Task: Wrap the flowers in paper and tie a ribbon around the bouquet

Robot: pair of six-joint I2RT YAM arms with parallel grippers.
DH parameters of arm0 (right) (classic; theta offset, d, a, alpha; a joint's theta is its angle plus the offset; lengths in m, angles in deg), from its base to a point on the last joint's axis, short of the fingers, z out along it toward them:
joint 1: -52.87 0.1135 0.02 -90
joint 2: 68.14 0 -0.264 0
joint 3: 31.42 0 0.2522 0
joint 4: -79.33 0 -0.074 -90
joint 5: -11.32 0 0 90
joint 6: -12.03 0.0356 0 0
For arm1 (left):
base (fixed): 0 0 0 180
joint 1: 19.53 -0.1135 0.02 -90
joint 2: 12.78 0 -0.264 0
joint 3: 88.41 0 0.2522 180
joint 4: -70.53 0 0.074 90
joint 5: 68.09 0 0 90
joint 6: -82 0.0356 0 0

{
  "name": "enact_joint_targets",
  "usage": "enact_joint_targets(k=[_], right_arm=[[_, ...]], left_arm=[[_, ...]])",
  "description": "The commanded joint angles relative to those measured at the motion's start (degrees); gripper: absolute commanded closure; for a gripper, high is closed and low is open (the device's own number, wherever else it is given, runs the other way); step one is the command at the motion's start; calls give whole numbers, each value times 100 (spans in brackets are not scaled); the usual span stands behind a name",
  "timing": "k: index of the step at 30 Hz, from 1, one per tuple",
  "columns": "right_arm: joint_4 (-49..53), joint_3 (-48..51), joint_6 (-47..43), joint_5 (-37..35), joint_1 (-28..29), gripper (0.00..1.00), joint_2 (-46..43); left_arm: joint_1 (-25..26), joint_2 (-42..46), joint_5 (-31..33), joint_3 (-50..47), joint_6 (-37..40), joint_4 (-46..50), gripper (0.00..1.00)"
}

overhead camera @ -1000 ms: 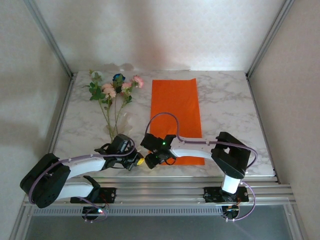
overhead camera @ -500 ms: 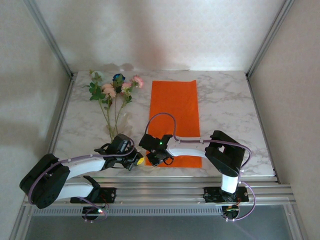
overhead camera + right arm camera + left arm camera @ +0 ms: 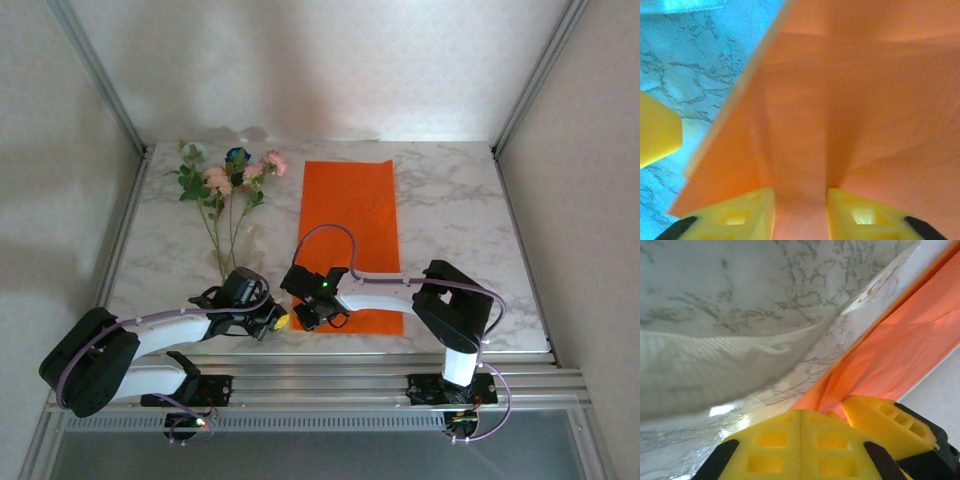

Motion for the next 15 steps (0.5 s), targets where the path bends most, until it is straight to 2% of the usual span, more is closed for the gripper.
enact_joint_targets(k=[1,2,5,10,15], right_arm=[[12,67,-148,-58,52,49,-444],[12,35,-221,-79,105,42,-508],[125,-158,-456,-138,323,32,-441],[321,-427,-608,-384,581,29,-32],[490,-692,-651,-645,631,29,257]], left_arm=[[11,157,51,65,68,188,100],[-25,235,140,98,97,321,100],[-172,592,395,141,171,752,100],[-471,1057,378,-69,240,1035,100],[-592,1164,178,-349,100,716,100]])
